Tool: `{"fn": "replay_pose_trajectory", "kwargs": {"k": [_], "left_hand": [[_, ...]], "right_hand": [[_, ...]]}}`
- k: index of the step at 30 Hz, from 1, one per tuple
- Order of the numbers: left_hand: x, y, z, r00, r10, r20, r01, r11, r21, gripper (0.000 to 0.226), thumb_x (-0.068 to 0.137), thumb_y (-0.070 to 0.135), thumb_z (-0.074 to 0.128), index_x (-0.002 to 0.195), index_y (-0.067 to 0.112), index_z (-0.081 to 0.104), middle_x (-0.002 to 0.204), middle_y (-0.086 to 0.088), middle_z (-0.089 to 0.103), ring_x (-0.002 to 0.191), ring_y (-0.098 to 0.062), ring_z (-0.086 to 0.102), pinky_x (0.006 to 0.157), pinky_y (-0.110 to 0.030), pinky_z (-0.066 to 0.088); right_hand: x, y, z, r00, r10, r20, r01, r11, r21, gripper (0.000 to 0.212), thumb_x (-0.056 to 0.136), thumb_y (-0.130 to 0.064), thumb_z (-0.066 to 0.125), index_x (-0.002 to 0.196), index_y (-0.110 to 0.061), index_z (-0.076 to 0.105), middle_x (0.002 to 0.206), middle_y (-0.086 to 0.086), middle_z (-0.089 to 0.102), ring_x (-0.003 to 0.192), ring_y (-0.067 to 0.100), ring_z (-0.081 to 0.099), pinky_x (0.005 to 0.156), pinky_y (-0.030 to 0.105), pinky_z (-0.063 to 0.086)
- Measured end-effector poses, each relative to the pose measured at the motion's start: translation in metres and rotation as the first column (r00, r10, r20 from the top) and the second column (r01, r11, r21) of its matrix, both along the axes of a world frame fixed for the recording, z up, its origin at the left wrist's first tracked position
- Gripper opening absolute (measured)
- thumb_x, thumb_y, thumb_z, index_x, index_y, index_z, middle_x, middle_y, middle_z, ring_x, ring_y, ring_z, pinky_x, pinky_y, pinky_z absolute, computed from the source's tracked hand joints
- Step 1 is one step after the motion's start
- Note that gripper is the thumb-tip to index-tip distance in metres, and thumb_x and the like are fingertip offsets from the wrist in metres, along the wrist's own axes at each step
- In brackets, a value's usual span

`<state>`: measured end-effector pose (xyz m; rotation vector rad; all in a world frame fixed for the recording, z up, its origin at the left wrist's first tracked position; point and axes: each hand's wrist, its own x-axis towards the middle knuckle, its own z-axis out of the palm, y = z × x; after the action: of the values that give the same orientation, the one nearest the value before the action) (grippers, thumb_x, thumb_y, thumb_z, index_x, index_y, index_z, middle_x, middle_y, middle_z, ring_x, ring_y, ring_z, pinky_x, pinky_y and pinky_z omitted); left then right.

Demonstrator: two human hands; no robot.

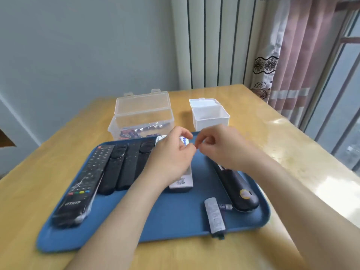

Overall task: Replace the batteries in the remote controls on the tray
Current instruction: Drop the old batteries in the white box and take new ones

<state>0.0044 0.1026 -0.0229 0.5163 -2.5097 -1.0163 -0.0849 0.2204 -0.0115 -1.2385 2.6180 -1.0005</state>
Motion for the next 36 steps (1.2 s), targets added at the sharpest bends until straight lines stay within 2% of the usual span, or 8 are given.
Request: {"fn": "replay_pose_trajectory", "kwargs": {"k": [5, 13, 18, 21, 23, 28, 34, 36], "left_hand": [[0.027, 0.009, 0.020, 0.908, -0.320, 0.272, 0.370, 0.915, -0.162, 0.016, 0.079, 0.044, 0.070, 0.074, 0.029, 0.068, 0.058, 0.012, 0.056, 0.054, -0.002, 0.049, 0.058, -0.022, 0.042], [0.034, 0.042, 0.018, 0.718, -0.406, 0.566, 0.633, 0.719, -0.288, 0.052, 0.061, 0.070, 0.072, 0.103, 0.041, 0.062, 0.082, 0.017, 0.054, 0.078, -0.001, 0.053, 0.064, -0.026, 0.045], [0.032, 0.038, 0.019, 0.662, -0.497, 0.561, 0.667, 0.732, -0.140, 0.033, 0.071, 0.051, 0.078, 0.100, 0.037, 0.070, 0.092, 0.012, 0.060, 0.086, -0.003, 0.056, 0.080, -0.033, 0.050], [0.032, 0.035, 0.017, 0.641, -0.533, 0.553, 0.679, 0.729, -0.085, 0.023, 0.075, 0.042, 0.077, 0.096, 0.035, 0.073, 0.092, 0.011, 0.062, 0.081, -0.002, 0.056, 0.078, -0.029, 0.050], [0.031, 0.035, 0.015, 0.632, -0.545, 0.551, 0.686, 0.724, -0.072, 0.016, 0.079, 0.036, 0.076, 0.094, 0.032, 0.075, 0.093, 0.010, 0.065, 0.072, 0.001, 0.054, 0.069, -0.023, 0.048], [0.032, 0.035, 0.016, 0.649, -0.529, 0.546, 0.697, 0.702, -0.148, 0.017, 0.080, 0.037, 0.074, 0.095, 0.028, 0.074, 0.097, 0.010, 0.061, 0.075, 0.002, 0.052, 0.073, -0.022, 0.048], [0.029, 0.053, 0.002, 0.727, -0.530, 0.436, 0.665, 0.703, -0.254, 0.012, 0.082, 0.035, 0.067, 0.087, 0.024, 0.068, 0.083, 0.010, 0.065, 0.075, -0.003, 0.057, 0.070, -0.025, 0.051], [0.028, 0.053, 0.001, 0.750, -0.565, 0.344, 0.635, 0.760, -0.138, 0.010, 0.081, 0.031, 0.068, 0.083, 0.021, 0.067, 0.078, 0.010, 0.067, 0.061, 0.002, 0.054, 0.059, -0.016, 0.045]], "right_hand": [[-0.009, 0.027, 0.012, 0.993, -0.049, -0.109, 0.099, 0.844, 0.527, 0.031, 0.093, -0.045, 0.054, 0.114, -0.023, 0.060, 0.083, -0.004, 0.051, 0.089, 0.025, 0.053, 0.070, 0.032, 0.041], [0.007, 0.022, 0.007, 0.983, -0.019, -0.184, 0.130, 0.780, 0.613, 0.061, 0.083, -0.054, 0.064, 0.125, -0.014, 0.042, 0.098, 0.002, 0.048, 0.089, 0.027, 0.048, 0.078, 0.036, 0.046], [0.003, 0.019, 0.005, 0.994, -0.098, -0.054, 0.112, 0.858, 0.501, 0.061, 0.078, -0.048, 0.069, 0.121, -0.011, 0.047, 0.110, 0.008, 0.059, 0.100, 0.030, 0.057, 0.087, 0.041, 0.051], [-0.004, 0.020, 0.002, 0.985, -0.132, 0.109, 0.104, 0.967, 0.233, 0.024, 0.074, -0.029, 0.071, 0.082, -0.010, 0.058, 0.073, 0.006, 0.059, 0.070, 0.026, 0.057, 0.060, 0.031, 0.047], [-0.008, 0.021, -0.002, 0.948, -0.129, 0.292, 0.134, 0.991, 0.001, 0.021, 0.076, -0.019, 0.070, 0.071, -0.009, 0.052, 0.061, 0.003, 0.052, 0.057, 0.022, 0.049, 0.056, 0.028, 0.041], [-0.011, 0.018, -0.009, 0.714, 0.108, 0.692, 0.188, 0.922, -0.338, 0.011, 0.091, -0.008, 0.064, 0.095, -0.005, 0.055, 0.086, 0.014, 0.063, 0.072, 0.028, 0.071, 0.062, 0.031, 0.057], [-0.010, 0.015, -0.009, 0.481, 0.282, 0.830, 0.318, 0.826, -0.465, 0.021, 0.100, -0.024, 0.053, 0.110, -0.006, 0.056, 0.077, 0.017, 0.065, 0.065, 0.029, 0.063, 0.061, 0.035, 0.054], [-0.015, 0.017, -0.008, 0.379, 0.331, 0.864, 0.368, 0.803, -0.469, 0.030, 0.100, -0.035, 0.051, 0.110, -0.008, 0.057, 0.079, 0.017, 0.064, 0.066, 0.030, 0.062, 0.064, 0.036, 0.054]]}}
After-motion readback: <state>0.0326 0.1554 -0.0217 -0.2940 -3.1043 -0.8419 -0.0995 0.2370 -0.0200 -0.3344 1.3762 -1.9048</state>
